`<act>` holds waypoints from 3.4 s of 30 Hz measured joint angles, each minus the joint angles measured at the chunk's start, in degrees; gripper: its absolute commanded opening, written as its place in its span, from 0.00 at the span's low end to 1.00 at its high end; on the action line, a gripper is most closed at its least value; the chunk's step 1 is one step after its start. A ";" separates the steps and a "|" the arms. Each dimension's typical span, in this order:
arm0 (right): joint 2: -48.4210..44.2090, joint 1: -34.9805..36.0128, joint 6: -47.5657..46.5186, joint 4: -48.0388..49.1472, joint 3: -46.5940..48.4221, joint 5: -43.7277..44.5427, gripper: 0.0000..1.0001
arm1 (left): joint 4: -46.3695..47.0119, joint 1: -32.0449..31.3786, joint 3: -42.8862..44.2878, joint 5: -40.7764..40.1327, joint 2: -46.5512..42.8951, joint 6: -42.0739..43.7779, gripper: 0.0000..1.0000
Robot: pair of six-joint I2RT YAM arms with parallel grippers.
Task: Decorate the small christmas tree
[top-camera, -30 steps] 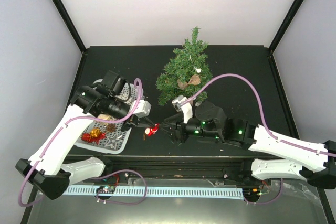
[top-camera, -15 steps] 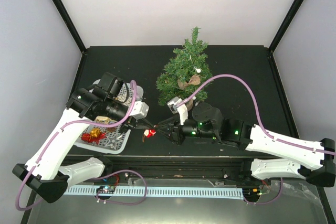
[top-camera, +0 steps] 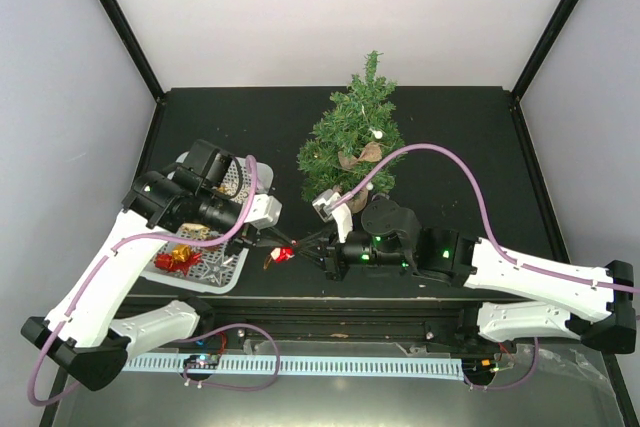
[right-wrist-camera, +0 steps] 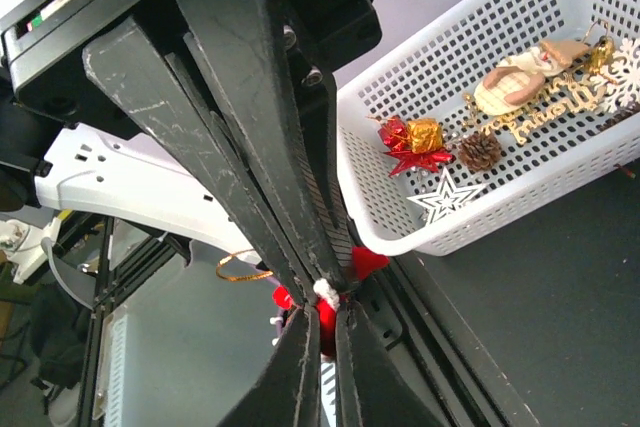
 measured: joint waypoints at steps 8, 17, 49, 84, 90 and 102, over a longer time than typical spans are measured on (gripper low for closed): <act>-0.28 0.24 0.24 0.13 -0.15 0.66 0.01 | 0.79 -0.02 -0.28 -0.11 -0.61 -0.24 0.28; -1.07 0.35 0.66 1.38 -0.52 4.09 0.01 | 4.15 -0.13 -2.03 0.13 -1.09 -2.75 0.99; -9.42 -48.68 -1.53 -24.28 11.30 13.18 0.01 | 22.80 18.38 6.12 -9.07 12.28 -25.27 0.99; 5.49 -50.21 -4.13 -15.54 19.39 -5.05 0.01 | 27.54 19.43 7.63 -10.10 18.69 -26.99 0.99; 5.53 -49.55 -4.13 -15.30 17.57 -5.62 0.01 | 27.85 19.43 7.45 -9.57 18.69 -26.99 0.99; 5.55 -48.50 -4.33 -15.21 15.63 -6.58 0.03 | 27.91 19.43 6.69 -9.11 18.71 -26.99 0.99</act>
